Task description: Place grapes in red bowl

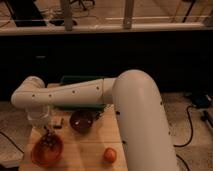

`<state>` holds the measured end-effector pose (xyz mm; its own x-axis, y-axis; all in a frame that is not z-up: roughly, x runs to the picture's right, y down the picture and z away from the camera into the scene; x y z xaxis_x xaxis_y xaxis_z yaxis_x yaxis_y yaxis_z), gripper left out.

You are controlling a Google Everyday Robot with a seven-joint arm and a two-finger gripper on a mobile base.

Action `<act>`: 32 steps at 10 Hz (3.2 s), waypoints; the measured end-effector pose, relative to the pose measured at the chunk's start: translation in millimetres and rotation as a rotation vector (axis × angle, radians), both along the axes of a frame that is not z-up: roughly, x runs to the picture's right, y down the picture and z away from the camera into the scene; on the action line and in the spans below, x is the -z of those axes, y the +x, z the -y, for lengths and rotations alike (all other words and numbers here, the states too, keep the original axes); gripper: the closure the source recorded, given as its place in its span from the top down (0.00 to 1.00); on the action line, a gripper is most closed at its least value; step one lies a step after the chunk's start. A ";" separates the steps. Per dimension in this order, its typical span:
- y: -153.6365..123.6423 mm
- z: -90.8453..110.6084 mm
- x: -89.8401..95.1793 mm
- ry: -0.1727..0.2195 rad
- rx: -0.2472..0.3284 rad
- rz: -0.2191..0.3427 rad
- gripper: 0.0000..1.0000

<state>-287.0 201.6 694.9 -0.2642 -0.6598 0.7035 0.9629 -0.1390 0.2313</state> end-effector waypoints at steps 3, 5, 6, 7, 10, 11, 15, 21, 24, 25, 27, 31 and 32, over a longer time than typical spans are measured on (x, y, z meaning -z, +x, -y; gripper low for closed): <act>0.8 -0.4 -0.3 -0.001 0.002 -0.002 0.63; 0.9 -0.4 -0.3 -0.001 0.002 -0.002 0.63; 1.0 -0.4 -0.3 -0.001 0.002 -0.002 0.63; 1.0 -0.4 -0.3 -0.001 0.002 -0.003 0.63; 1.0 -0.4 -0.3 -0.001 0.002 -0.003 0.63; 1.0 -0.4 -0.3 -0.001 0.002 -0.003 0.63; 1.0 -0.4 -0.3 -0.001 0.002 -0.003 0.63; 1.0 -0.5 -0.2 -0.001 0.002 -0.003 0.63; 1.0 -0.5 -0.3 -0.001 0.002 -0.003 0.63; 1.0 -0.4 -0.3 -0.001 0.002 -0.003 0.63; 1.1 -0.4 -0.3 -0.001 0.002 -0.003 0.63; 1.0 -0.4 -0.3 -0.001 0.002 -0.003 0.63; 1.0 -0.5 -0.3 -0.001 0.002 -0.003 0.63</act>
<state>-286.0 202.0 695.1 -0.2639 -0.6582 0.7051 0.9632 -0.1409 0.2289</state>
